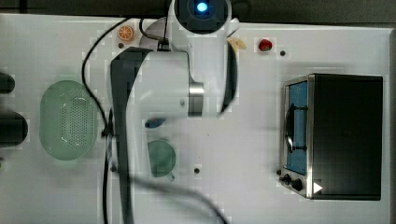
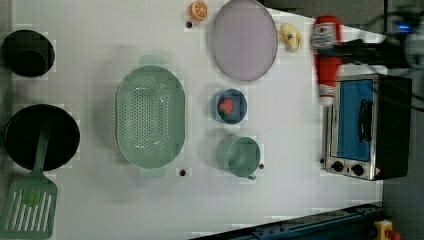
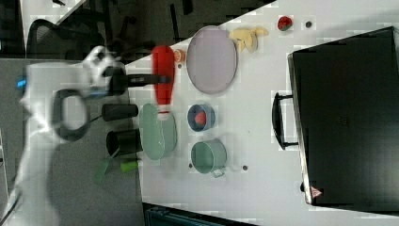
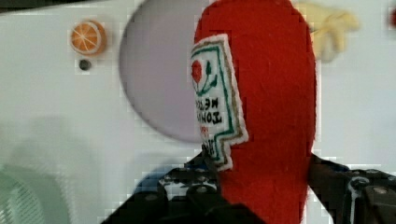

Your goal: Pick ketchup from plate and place it on table.

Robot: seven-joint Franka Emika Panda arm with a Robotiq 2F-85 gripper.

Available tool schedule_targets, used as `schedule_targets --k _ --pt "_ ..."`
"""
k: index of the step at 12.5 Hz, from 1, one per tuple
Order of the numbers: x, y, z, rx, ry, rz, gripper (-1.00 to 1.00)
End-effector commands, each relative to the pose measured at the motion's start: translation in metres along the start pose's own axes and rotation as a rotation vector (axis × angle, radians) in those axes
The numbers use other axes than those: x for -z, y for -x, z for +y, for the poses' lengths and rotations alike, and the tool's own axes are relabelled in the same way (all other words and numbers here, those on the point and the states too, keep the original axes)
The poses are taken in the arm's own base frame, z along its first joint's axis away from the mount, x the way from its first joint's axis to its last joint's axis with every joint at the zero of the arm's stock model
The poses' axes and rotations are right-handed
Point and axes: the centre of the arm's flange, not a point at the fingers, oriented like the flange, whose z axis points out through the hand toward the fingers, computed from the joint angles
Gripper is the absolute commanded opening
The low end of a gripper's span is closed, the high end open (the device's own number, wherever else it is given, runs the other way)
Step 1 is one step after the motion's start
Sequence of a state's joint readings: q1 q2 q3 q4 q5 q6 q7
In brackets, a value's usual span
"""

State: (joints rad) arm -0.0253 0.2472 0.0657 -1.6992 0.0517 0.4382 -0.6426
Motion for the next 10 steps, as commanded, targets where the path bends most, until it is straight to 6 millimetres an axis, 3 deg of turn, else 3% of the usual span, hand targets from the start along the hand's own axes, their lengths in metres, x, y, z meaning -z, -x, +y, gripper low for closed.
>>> schedule_targets --k 1,3,6,8,10 --pt "0.019 0.022 0.05 -0.072 0.012 -0.045 0.2" --pt "0.019 0.048 0.074 -0.112 0.019 -0.067 0.2" --pt "-0.008 0.09 0.084 -0.126 0.025 -0.109 0.2" --pt "-0.035 0.11 0.085 -0.123 0.028 -0.077 0.2" --pt "-0.076 0.13 0.087 -0.123 0.032 -0.076 0.2"
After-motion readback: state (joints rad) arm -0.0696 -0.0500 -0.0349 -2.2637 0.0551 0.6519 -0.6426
